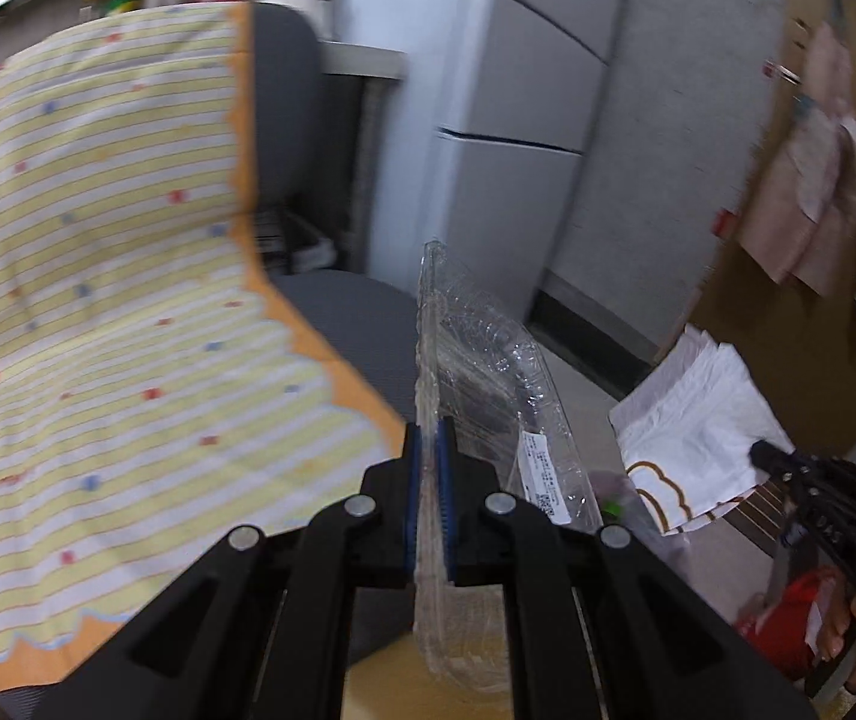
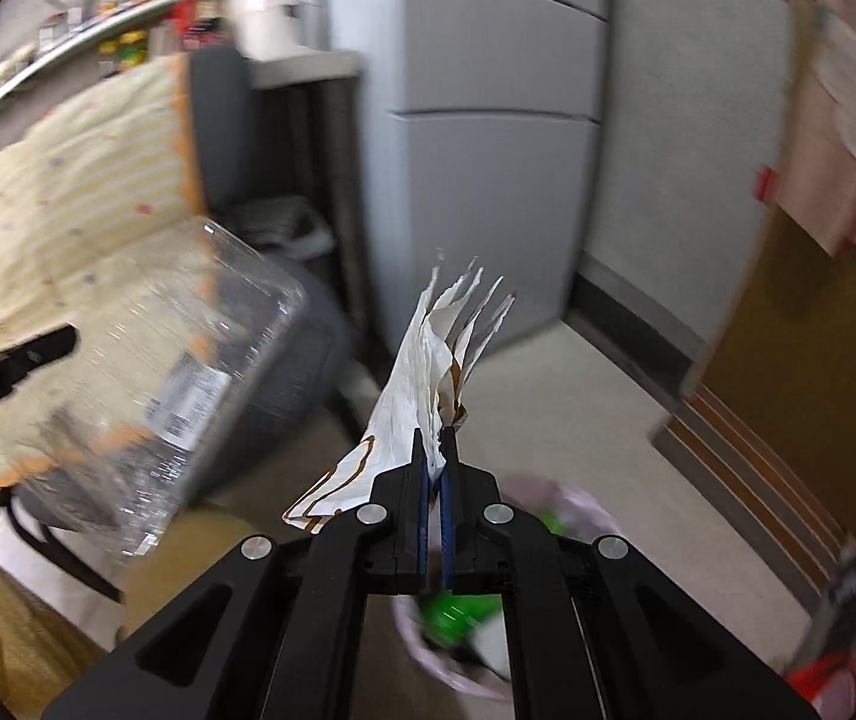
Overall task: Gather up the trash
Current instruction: 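Carry the plastic tray and white paper over to the bin, then open the right tool to drop the paper while the left tool drops the tray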
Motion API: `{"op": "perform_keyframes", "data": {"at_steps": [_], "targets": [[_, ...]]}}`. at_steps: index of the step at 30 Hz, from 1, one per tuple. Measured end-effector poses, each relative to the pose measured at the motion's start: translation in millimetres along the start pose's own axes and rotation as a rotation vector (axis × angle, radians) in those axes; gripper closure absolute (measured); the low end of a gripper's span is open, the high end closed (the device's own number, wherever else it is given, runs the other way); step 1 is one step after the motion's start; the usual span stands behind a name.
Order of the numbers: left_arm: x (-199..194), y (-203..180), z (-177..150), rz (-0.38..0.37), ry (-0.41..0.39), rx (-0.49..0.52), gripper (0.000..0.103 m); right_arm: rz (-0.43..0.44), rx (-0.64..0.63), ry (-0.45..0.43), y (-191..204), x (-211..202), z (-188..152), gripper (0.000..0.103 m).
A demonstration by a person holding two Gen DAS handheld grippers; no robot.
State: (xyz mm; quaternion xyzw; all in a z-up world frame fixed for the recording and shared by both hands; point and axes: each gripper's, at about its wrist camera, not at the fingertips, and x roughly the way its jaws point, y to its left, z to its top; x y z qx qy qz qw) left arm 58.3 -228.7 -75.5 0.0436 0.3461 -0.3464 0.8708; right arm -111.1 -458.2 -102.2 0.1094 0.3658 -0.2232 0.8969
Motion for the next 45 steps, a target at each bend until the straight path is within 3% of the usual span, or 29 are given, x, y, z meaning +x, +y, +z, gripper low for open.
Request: {"op": "perform_keyframes", "data": {"at_steps": [4, 10, 14, 16, 18, 24, 32, 39, 40, 41, 42, 43, 45], "targets": [[11, -29, -1, -0.045, 0.025, 0.044, 0.099, -0.028, 0.080, 0.077, -31, 20, -19, 0.099], [25, -46, -8, -0.057, 0.065, 0.079, 0.099, -0.015, 0.112, 0.192, -47, 60, -46, 0.098], [31, -47, -9, -0.051, 0.081, 0.080, 0.099, 0.003, 0.130, 0.247, -52, 82, -57, 0.091], [31, -48, -10, -0.049, 0.084, 0.085, 0.099, -0.006, 0.152, 0.265, -54, 89, -59, 0.081], [31, -49, -10, -0.050, 0.082, 0.092, 0.099, -0.015, 0.155, 0.259, -56, 86, -59, 0.076], [32, -64, -15, -0.097, 0.091, 0.128, 0.099, -0.080, 0.122, 0.165, -56, 48, -40, 0.076], [59, -127, -43, -0.266, 0.208, 0.302, 0.099, -0.131, 0.118, 0.012, -61, -9, -14, 0.073], [95, -173, -39, -0.338, 0.251, 0.368, 0.098, -0.161, 0.158, -0.031, -84, -19, -9, 0.071], [103, -179, -38, -0.343, 0.257, 0.372, 0.093, -0.164, 0.166, -0.031, -86, -18, -9, 0.071], [109, -183, -39, -0.346, 0.270, 0.380, 0.066, -0.163, 0.170, -0.028, -89, -18, -10, 0.071], [118, -187, -41, -0.335, 0.290, 0.390, 0.050, -0.161, 0.173, -0.023, -91, -17, -11, 0.071], [126, -188, -43, -0.307, 0.297, 0.394, 0.042, -0.160, 0.176, -0.017, -91, -15, -12, 0.071], [130, -185, -46, -0.278, 0.296, 0.397, 0.042, -0.154, 0.171, -0.001, -90, -10, -16, 0.071]]}}
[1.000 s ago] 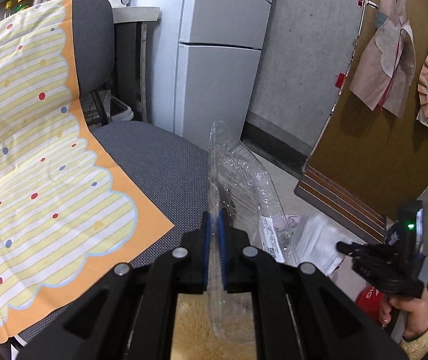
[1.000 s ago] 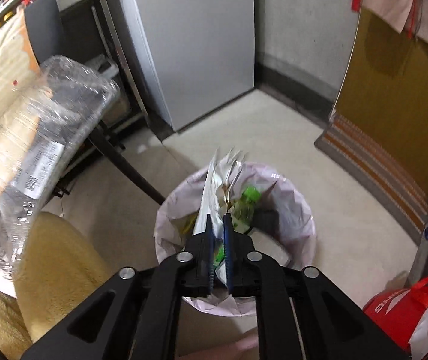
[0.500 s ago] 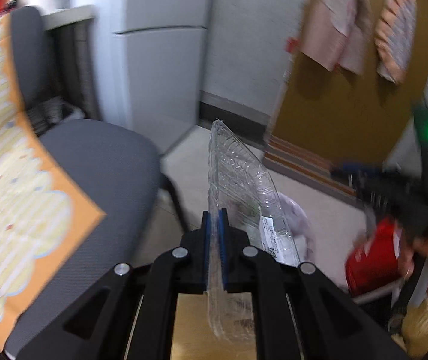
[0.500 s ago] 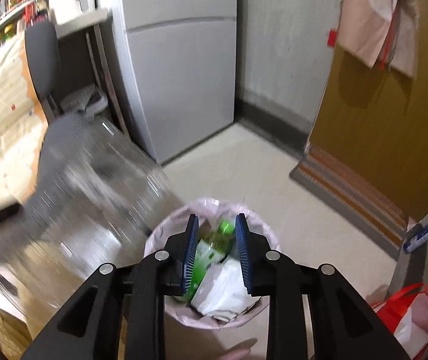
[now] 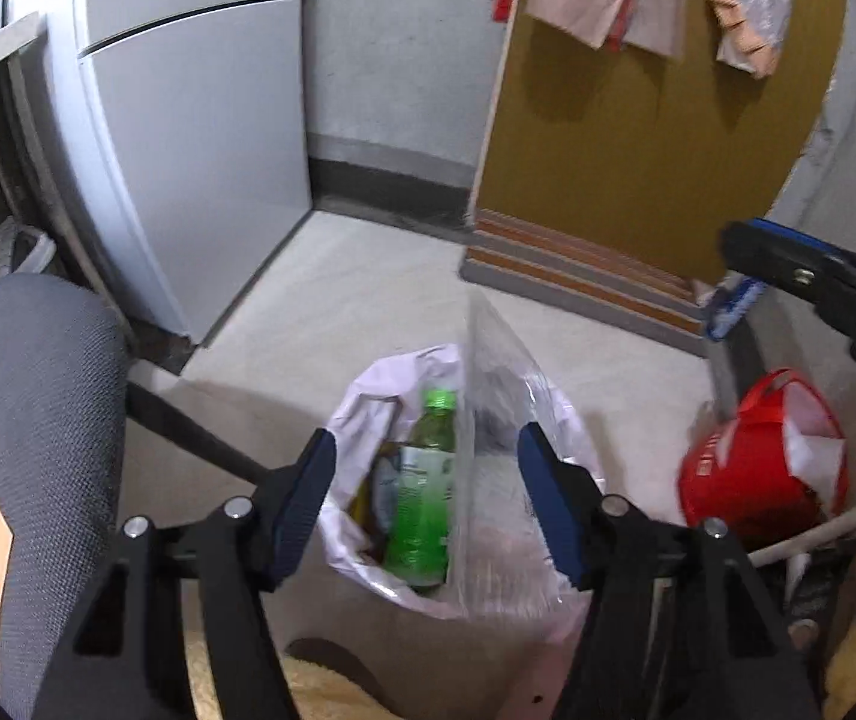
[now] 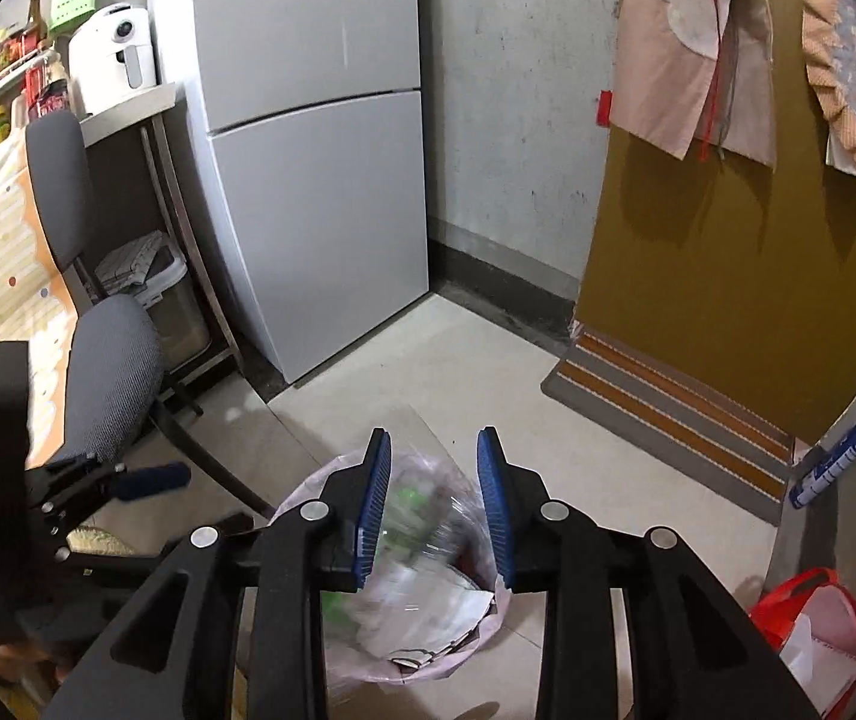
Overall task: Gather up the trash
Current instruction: 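Open the right tool to drop the paper while the left tool drops the tray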
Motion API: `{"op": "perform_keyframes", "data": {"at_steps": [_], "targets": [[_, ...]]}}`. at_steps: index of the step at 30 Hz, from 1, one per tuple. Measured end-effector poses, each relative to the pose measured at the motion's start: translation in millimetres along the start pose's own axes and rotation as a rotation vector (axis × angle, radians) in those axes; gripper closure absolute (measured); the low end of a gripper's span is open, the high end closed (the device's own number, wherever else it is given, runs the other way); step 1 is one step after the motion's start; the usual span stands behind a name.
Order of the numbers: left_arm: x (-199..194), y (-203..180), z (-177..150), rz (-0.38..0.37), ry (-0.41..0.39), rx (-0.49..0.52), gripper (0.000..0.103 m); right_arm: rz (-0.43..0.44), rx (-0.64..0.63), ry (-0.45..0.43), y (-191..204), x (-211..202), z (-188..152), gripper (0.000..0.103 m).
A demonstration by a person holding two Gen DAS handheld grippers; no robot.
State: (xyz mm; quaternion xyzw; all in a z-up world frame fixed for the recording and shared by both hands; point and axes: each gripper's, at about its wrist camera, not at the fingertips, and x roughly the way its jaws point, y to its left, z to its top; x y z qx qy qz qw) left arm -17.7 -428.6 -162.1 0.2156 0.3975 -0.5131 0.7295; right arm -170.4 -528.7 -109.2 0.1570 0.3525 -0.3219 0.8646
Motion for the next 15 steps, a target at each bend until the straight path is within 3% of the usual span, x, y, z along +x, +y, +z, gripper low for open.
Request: {"op": "perform_keyframes", "data": {"at_steps": [7, 13, 15], "targets": [[-26, 28, -22, 0.148, -0.021, -0.052, 0.041, 0.052, -0.043, 0.084, 27, 16, -13, 0.069], [-73, 62, -41, 0.258, -0.027, -0.164, 0.023, 0.142, -0.073, 0.169, 61, 10, -22, 0.052], [-87, 68, -46, 0.278, -0.018, -0.192, 0.017, 0.150, -0.105, 0.174, 75, -1, -22, 0.039]]}}
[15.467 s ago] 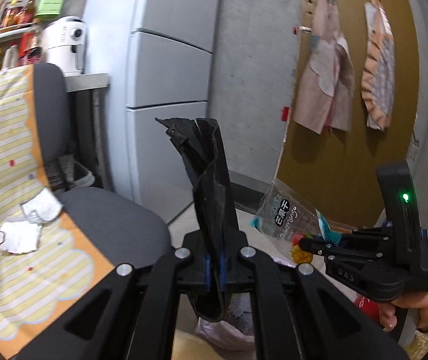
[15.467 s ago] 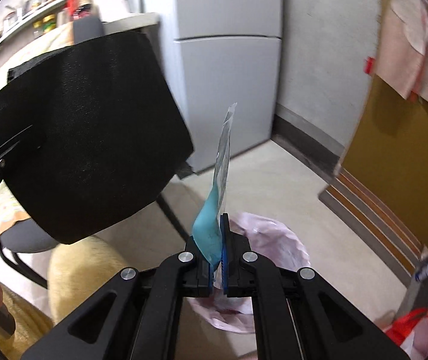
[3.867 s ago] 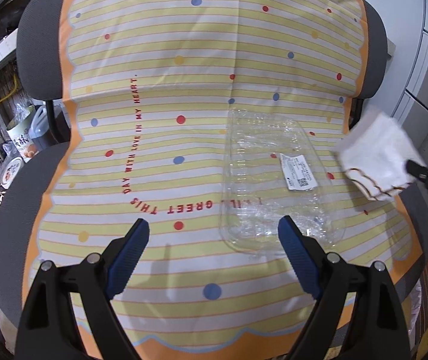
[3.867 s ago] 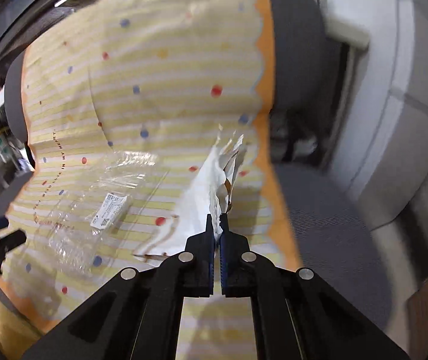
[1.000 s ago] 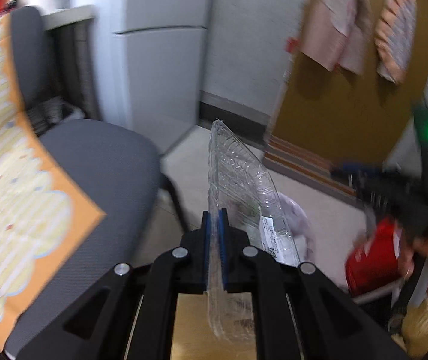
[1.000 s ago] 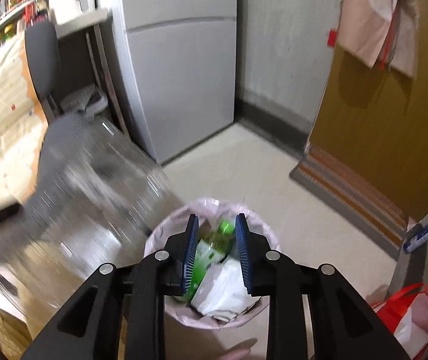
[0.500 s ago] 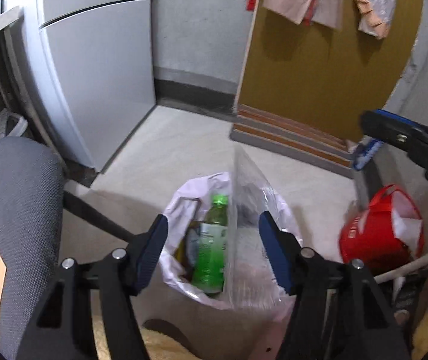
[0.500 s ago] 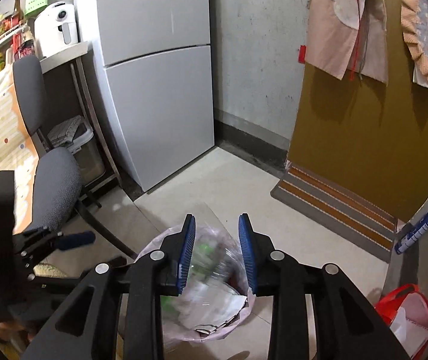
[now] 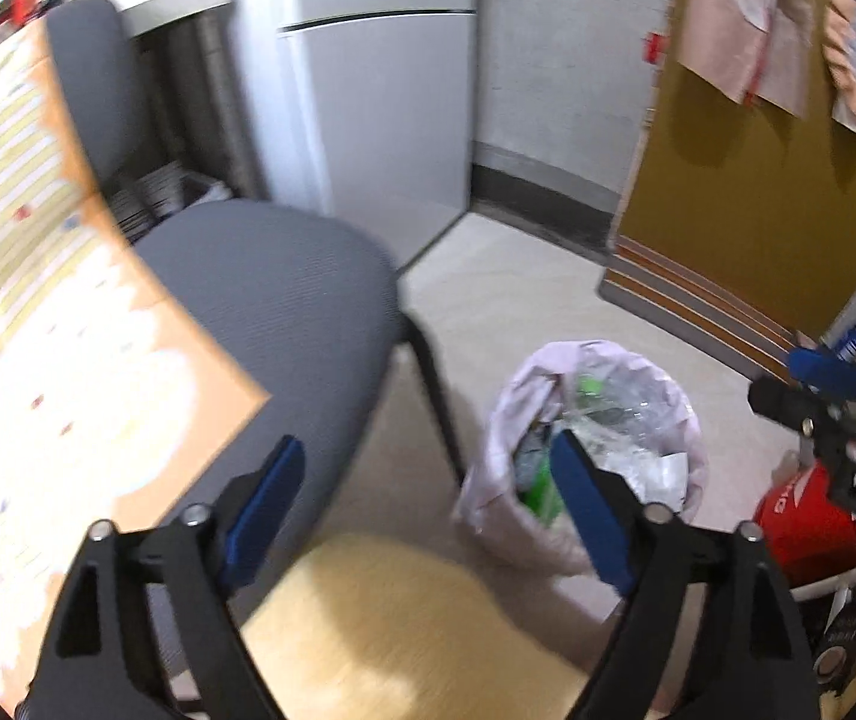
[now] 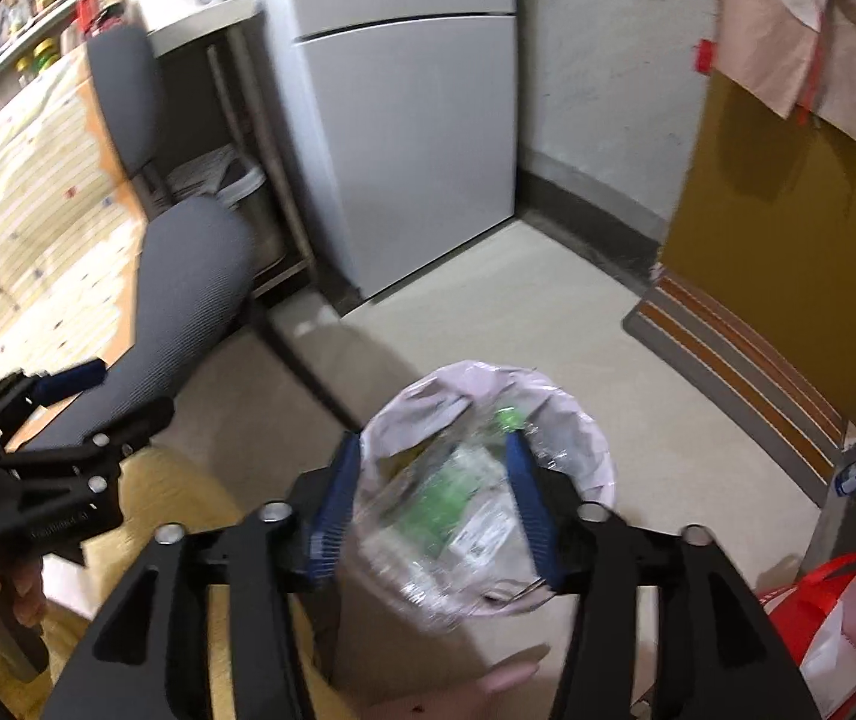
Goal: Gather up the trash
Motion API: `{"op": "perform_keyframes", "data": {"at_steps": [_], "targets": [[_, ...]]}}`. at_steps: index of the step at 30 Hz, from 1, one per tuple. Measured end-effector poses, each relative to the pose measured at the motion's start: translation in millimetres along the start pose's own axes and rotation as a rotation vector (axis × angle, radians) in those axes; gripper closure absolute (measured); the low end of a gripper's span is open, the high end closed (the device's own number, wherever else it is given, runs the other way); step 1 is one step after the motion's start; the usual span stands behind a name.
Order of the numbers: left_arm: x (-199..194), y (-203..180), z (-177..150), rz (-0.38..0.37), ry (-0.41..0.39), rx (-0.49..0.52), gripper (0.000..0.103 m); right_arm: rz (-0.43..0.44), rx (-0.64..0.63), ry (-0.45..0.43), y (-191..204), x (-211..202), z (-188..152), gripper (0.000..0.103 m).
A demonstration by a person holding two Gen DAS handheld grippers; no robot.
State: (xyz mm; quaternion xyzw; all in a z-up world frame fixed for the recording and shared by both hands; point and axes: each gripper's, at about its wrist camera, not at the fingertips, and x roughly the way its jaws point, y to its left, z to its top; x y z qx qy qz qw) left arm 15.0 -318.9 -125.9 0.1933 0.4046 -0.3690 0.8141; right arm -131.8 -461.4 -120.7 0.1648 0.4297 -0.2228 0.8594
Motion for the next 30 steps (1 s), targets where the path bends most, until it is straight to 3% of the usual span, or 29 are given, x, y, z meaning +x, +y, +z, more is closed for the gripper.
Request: {"op": "perform_keyframes", "data": {"at_steps": [3, 5, 12, 16, 19, 30], "targets": [[-24, 19, -6, 0.012, 0.005, -0.027, 0.006, -0.006, -0.056, -0.027, 20, -16, 2, 0.020], [-39, 31, -10, 0.034, 0.006, -0.050, 0.006, -0.006, -0.087, -0.046, 33, -28, 5, 0.016], [-94, 58, -20, 0.099, -0.007, -0.112, 0.006, 0.030, -0.121, -0.084, 58, -63, 14, 0.015], [-114, 69, -22, 0.101, 0.032, -0.163, 0.006, 0.041, -0.135, -0.103, 63, -81, 21, 0.015], [-132, 73, -21, 0.141, 0.006, -0.167, 0.006, 0.018, -0.174, -0.121, 68, -93, 25, 0.015], [-153, 88, -20, 0.207, -0.023, -0.207, 0.006, 0.029, -0.179, -0.164, 66, -112, 31, 0.015]]}}
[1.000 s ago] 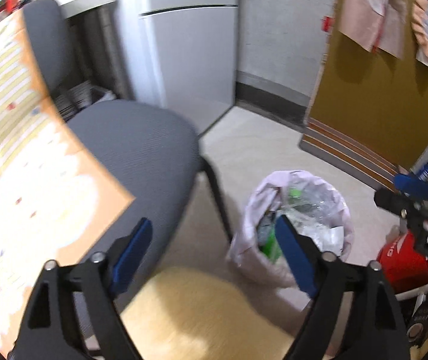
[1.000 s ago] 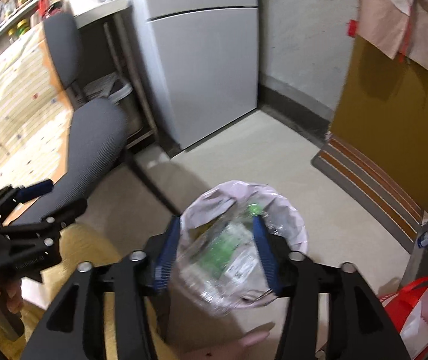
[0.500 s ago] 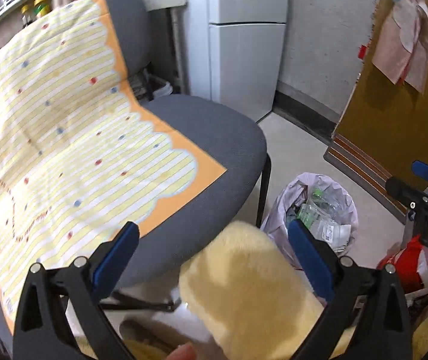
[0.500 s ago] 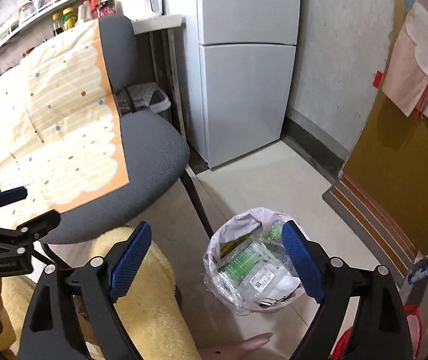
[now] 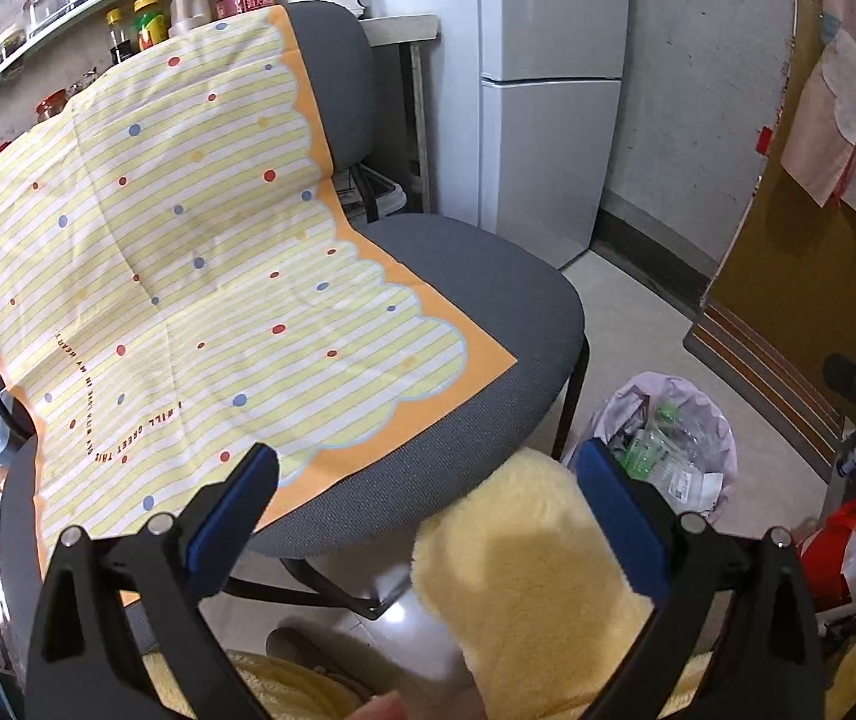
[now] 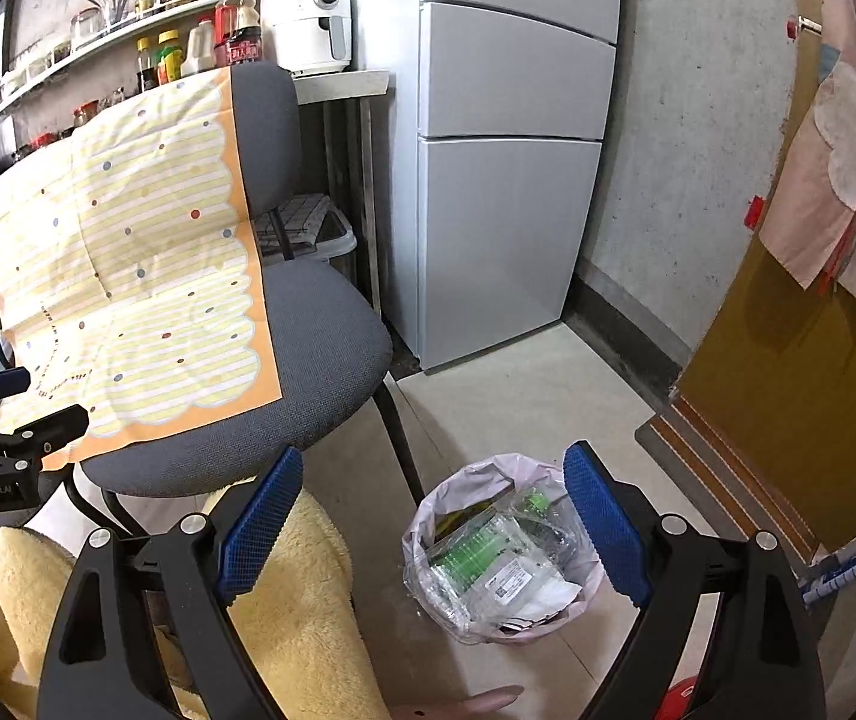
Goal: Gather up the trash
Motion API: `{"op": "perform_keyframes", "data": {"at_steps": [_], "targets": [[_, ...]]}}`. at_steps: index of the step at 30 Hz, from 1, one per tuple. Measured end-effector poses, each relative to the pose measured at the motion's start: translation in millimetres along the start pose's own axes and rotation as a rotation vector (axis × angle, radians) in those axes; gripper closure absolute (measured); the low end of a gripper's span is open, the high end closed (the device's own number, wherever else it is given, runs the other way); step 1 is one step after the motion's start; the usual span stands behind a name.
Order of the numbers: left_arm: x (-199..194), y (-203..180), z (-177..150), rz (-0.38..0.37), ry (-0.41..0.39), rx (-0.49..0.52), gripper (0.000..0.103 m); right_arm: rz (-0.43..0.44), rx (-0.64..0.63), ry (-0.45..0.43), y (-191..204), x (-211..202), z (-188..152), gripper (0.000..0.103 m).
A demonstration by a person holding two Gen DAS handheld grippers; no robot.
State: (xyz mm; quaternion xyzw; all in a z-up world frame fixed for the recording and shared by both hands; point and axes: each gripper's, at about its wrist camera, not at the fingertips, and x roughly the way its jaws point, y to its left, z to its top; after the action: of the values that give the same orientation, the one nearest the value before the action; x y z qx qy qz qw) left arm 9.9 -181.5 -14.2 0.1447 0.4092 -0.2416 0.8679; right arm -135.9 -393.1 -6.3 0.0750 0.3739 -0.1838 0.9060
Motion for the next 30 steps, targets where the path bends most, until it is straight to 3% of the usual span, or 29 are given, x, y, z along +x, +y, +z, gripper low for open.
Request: {"op": "perform_keyframes", "data": {"at_steps": [30], "targets": [[2.5, 4.1, -1.9, 0.003, 0.001, -0.018, 0.006, -0.005, -0.023, 0.027, 3.8, 9.0, -4.2, 0.015]]}}
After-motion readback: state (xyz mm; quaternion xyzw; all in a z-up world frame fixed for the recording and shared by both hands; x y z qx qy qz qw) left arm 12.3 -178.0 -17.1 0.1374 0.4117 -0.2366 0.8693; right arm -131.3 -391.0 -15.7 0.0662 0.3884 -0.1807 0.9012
